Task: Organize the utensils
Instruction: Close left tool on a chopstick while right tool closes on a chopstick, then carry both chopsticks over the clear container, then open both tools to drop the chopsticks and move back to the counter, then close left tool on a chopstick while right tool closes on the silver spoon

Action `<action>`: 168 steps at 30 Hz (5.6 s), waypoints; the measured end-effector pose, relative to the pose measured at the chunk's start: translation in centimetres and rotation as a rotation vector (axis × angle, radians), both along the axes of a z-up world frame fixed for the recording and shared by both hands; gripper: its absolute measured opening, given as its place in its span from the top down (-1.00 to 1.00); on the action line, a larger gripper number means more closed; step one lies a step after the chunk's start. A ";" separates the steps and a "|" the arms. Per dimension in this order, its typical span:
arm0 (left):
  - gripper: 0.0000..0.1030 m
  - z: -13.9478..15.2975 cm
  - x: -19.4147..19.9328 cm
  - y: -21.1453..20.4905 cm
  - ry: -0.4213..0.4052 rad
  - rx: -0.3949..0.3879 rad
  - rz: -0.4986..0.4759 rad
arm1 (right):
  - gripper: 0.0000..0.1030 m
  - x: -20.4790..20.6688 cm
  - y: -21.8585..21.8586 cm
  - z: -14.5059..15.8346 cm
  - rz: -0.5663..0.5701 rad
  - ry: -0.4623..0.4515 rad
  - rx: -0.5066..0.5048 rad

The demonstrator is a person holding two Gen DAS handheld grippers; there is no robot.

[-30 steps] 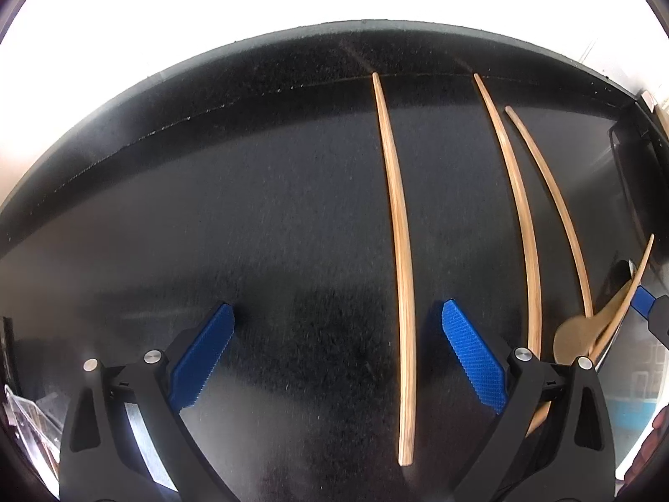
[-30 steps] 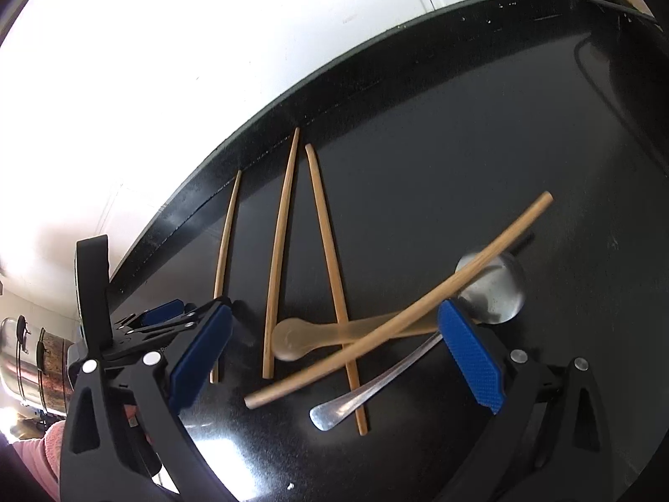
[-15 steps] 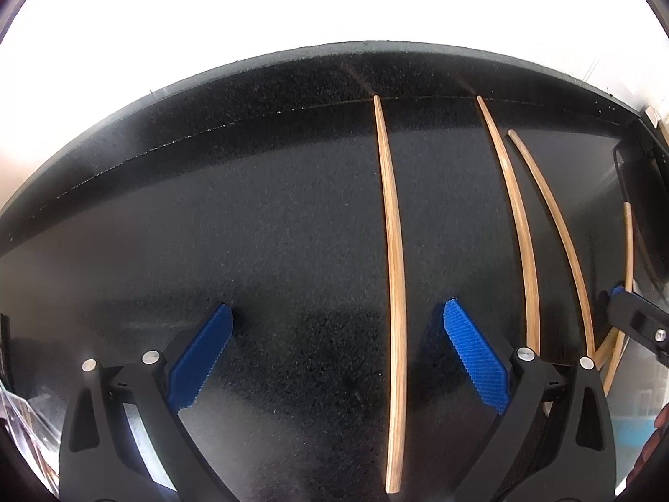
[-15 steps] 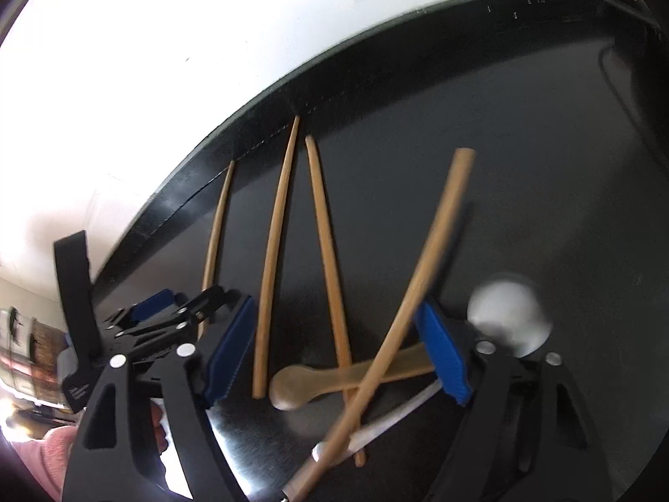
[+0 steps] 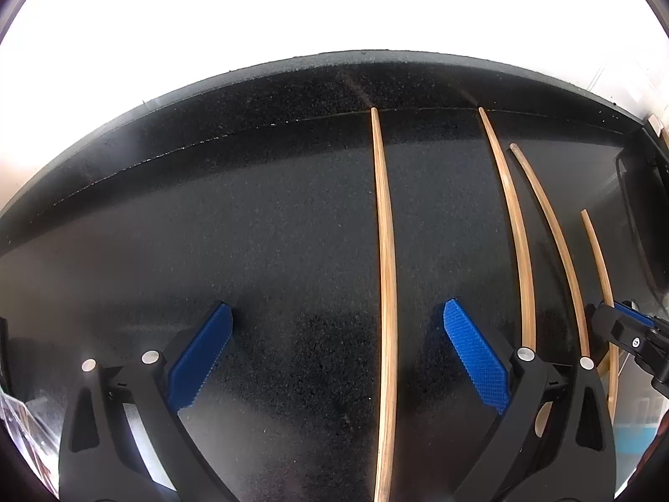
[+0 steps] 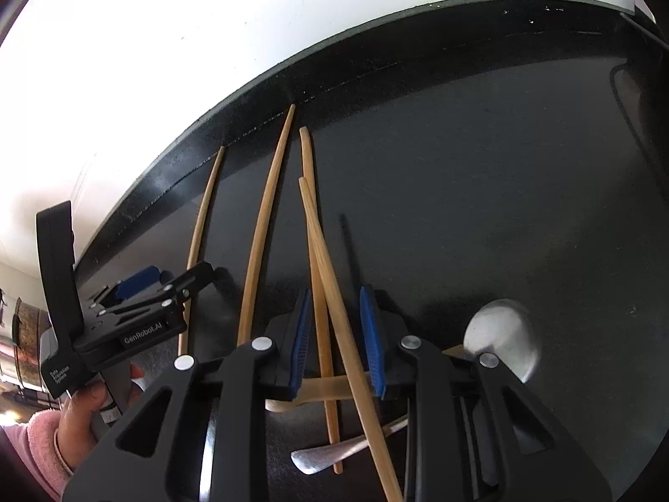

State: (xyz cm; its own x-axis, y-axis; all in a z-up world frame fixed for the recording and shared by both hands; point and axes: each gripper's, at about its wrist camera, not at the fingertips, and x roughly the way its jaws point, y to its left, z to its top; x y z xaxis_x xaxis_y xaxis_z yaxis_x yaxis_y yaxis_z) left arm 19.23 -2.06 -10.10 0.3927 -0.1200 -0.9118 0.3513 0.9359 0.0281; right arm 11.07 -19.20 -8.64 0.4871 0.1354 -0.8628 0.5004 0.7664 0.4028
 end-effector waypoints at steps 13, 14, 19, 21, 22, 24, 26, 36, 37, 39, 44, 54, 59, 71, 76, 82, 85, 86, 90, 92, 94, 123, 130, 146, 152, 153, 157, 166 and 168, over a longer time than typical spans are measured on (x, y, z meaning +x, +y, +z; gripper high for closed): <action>0.88 1.2 -1.1 -1.0 -0.093 -0.015 -0.122 | 0.86 0.5 3.5 0.5 0.226 0.046 -0.312; 0.89 1.2 -0.8 -0.9 -0.078 -0.028 -0.120 | 0.86 0.7 3.4 0.5 0.219 0.045 -0.276; 0.88 3.4 -0.9 0.9 -0.066 -0.111 -0.067 | 0.86 -1.0 1.8 3.2 0.106 -0.050 -0.089; 0.88 4.4 -1.6 1.0 -0.077 -0.108 -0.080 | 0.86 -1.8 1.5 4.3 0.072 -0.094 -0.010; 0.88 4.8 -2.0 1.1 -0.081 -0.109 -0.086 | 0.86 -2.2 1.4 4.5 0.058 -0.108 0.028; 0.88 5.6 -3.0 1.5 -0.084 -0.119 -0.094 | 0.86 -3.1 1.7 4.9 0.028 -0.137 0.105; 0.88 6.4 -4.1 1.9 -0.095 -0.111 -0.115 | 0.86 -4.1 2.8 5.8 0.028 -0.164 0.140; 0.88 9.0 -7.9 7.3 -0.183 -0.062 -0.100 | 0.86 -4.7 12.0 9.1 0.169 -0.166 0.033; 0.88 9.5 -9.0 7.6 -0.190 -0.061 -0.090 | 0.86 -4.7 13.4 9.6 0.200 -0.170 0.004; 0.88 10.5 -9.8 9.9 -0.206 -0.061 -0.064 | 0.86 -4.3 15.6 10.5 0.246 -0.176 -0.023; 0.88 11.5 -11.7 16.7 -0.218 -0.072 0.004 | 0.86 -2.6 22.0 11.0 0.328 -0.174 -0.039; 0.88 12.6 -15.3 29.7 -0.222 -0.082 0.095 | 0.86 -0.8 31.9 11.7 0.360 -0.202 0.005; 0.88 12.6 -16.6 34.7 -0.225 -0.082 0.128 | 0.86 1.2 36.9 12.7 0.370 -0.243 0.016; 0.88 11.1 -18.1 42.8 -0.162 -0.118 0.198 | 0.86 1.7 44.4 11.4 0.398 -0.214 0.042; 0.88 10.6 -17.9 44.1 -0.139 -0.128 0.210 | 0.86 2.1 44.8 11.1 0.378 -0.215 0.045; 0.88 10.2 -17.7 44.3 -0.129 -0.121 0.200 | 0.86 2.6 45.2 10.7 0.378 -0.215 0.054; 0.88 10.0 -17.6 44.3 -0.123 -0.117 0.190 | 0.86 2.9 45.2 10.6 0.376 -0.217 0.056; 0.88 10.0 -17.5 44.3 -0.121 -0.117 0.187 | 0.86 3.1 45.3 10.5 0.376 -0.216 0.058; 0.88 9.8 -17.2 44.6 -0.117 -0.123 0.185 | 0.86 3.7 45.6 10.7 0.376 -0.216 0.056; 0.88 9.7 -17.0 44.7 -0.113 -0.129 0.184 | 0.86 4.0 45.6 10.8 0.372 -0.218 0.054; 0.88 9.4 -16.8 44.5 -0.096 -0.133 0.170 | 0.86 4.6 45.3 10.7 0.350 -0.222 0.084; -0.89 7.5 -15.4 29.9 -0.014 -0.150 0.031 | -0.89 -8.2 23.6 4.6 -0.309 0.022 0.012; -0.89 6.1 -15.2 20.1 0.039 -0.154 -0.100 | -0.89 -12.7 16.7 4.1 -0.443 0.119 -0.069; -0.89 4.4 -12.3 8.0 0.084 -0.124 -0.133 | -0.89 -11.3 7.2 2.6 -0.395 0.263 -0.161; -0.89 3.6 -11.7 5.5 0.114 -0.127 -0.123 | -0.89 -10.6 5.3 1.9 -0.360 0.281 -0.123; -0.89 3.3 -11.6 5.0 0.124 -0.123 -0.123 | -0.89 -10.4 5.0 1.8 -0.348 0.281 -0.120; -0.89 2.8 -11.3 3.6 0.127 -0.106 -0.124 | -0.89 -9.0 4.1 1.3 -0.314 0.269 -0.091; -0.89 1.6 -9.9 0.7 0.122 -0.047 -0.137 | -0.89 -6.9 4.0 1.3 -0.247 0.277 -0.138; -0.89 1.2 -9.5 0.5 0.124 -0.034 -0.136 | -0.89 -6.3 4.1 1.2 -0.236 0.283 -0.147</action>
